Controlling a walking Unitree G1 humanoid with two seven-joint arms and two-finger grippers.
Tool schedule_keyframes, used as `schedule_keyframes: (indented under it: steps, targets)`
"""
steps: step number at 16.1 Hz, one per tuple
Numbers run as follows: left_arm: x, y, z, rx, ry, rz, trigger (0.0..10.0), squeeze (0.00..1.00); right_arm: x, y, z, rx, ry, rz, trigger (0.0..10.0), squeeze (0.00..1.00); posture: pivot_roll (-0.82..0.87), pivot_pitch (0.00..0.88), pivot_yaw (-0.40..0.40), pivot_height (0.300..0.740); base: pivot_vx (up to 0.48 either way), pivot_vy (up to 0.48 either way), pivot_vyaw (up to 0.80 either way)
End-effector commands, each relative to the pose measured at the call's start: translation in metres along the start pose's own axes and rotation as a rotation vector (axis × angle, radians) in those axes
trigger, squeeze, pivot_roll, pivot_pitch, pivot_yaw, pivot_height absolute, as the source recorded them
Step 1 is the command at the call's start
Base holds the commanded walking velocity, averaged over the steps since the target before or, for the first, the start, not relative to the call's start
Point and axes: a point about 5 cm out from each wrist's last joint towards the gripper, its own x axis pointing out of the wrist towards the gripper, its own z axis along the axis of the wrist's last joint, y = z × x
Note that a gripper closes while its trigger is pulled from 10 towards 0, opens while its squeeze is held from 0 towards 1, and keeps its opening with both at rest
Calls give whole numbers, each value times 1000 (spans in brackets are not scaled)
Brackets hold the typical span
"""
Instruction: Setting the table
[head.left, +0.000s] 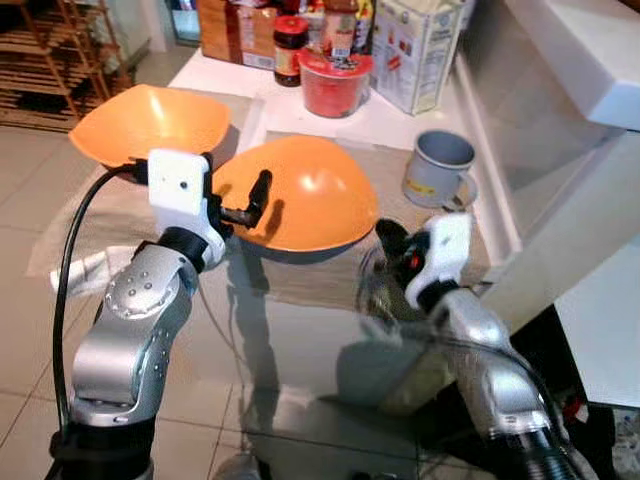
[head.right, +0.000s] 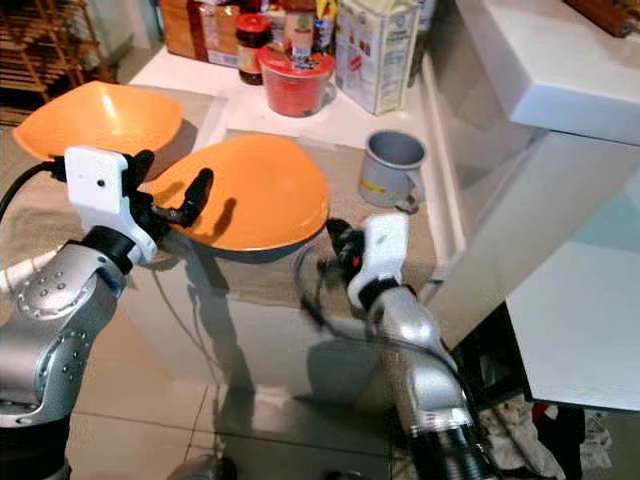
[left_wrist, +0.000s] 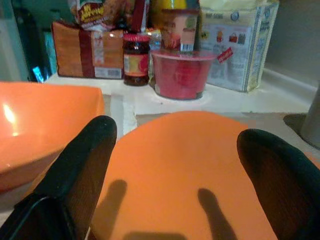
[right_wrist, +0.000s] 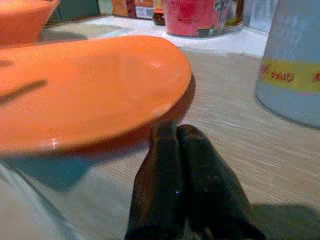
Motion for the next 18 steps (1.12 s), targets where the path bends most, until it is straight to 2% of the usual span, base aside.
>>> schedule_keyframes:
  steps: [1,2,4,5,6,9,12,14,15,18]
  targets:
    - [-2,-3,-6,5,22,-20,10000,0,-7,-1,1,-99,-20,-34,10000,0,139,77,-51,740,0,0,0]
    - [-2,-3,-7,2,24,-16,10000,0,-8,-1,1,-100,-26,-32,10000,1000,138,76,-51,740,0,0,0]
    - [-5,0,-12,86,19,-10,10000,0,-18,-1,7,-199,-93,-52,10000,1000,133,70,-51,740,0,0,0]
    - [-7,0,-15,121,20,-9,10000,0,-20,-2,6,-205,-96,-61,10000,1000,131,61,-51,740,0,0,0]
    - [-15,4,-28,150,50,12,10000,0,-27,-7,4,-219,-99,-106,10000,1000,121,50,-49,740,0,0,0]
    - [-29,12,-45,123,73,108,10000,0,-38,-25,0,-228,-101,-228,10000,1000,107,25,-54,740,0,0,0]
    - [-28,12,-46,107,66,122,10000,0,-40,-29,1,-234,-107,-251,10000,1000,97,17,-53,740,0,0,0]
    - [-21,11,-45,119,45,109,10000,0,-44,-34,2,-260,-110,-288,10000,1000,84,11,-49,740,0,0,0]
    - [-17,11,-42,121,32,104,10000,0,-43,-33,2,-263,-113,-291,10000,0,81,9,-46,740,0,0,0]
    - [-16,17,-42,99,38,123,10000,0,-43,-35,2,-276,-117,-311,10000,0,78,0,-30,740,0,0,0]
